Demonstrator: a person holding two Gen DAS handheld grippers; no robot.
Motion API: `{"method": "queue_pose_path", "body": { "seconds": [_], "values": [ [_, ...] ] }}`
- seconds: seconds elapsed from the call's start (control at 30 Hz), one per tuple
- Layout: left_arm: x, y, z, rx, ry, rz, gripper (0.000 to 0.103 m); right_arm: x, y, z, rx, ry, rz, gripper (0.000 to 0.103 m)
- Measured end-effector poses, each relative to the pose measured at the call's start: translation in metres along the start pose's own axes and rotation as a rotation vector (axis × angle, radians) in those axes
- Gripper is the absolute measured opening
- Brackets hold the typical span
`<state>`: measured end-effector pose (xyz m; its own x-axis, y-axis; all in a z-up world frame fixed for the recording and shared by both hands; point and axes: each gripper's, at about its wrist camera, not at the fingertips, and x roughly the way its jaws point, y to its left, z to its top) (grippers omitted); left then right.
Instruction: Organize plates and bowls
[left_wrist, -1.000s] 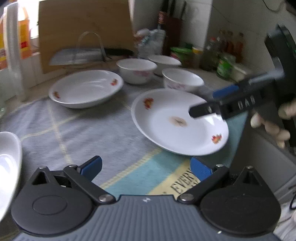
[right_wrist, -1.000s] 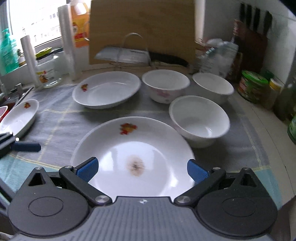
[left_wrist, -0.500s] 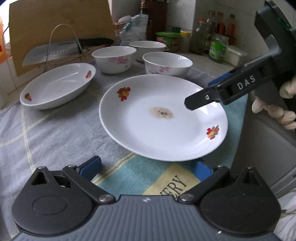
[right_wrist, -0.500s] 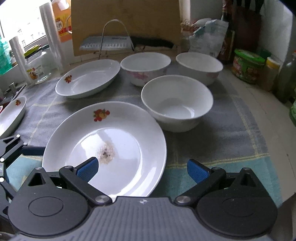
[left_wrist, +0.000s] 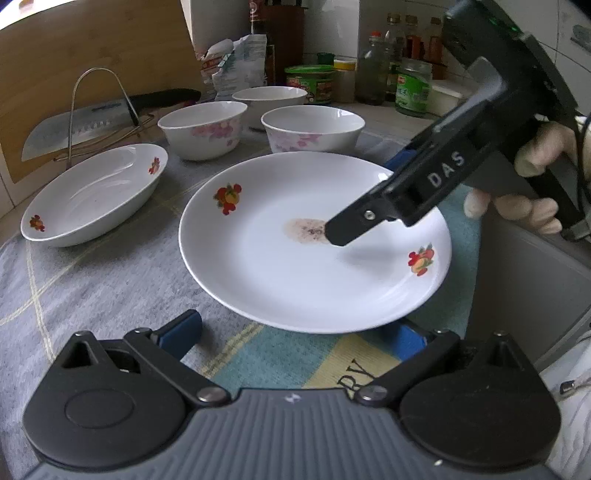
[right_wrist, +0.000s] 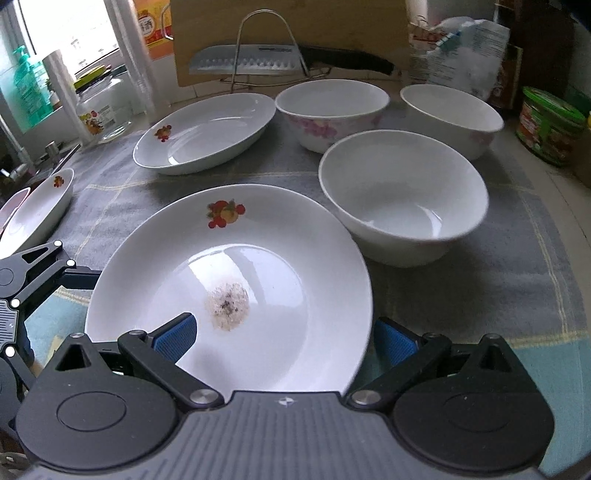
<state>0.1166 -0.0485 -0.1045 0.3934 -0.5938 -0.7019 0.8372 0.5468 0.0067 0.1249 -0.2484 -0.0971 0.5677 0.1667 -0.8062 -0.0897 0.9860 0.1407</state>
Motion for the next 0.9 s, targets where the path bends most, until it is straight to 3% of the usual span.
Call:
{"method": "queue_pose_path", "body": {
  "seconds": [0.9],
  "values": [
    [0.003,0.019,0.002,0.115,-0.024,-0.133,0.1,0.013,0.005,0.017,-0.08,0.009,0.049,0.103]
  ]
}}
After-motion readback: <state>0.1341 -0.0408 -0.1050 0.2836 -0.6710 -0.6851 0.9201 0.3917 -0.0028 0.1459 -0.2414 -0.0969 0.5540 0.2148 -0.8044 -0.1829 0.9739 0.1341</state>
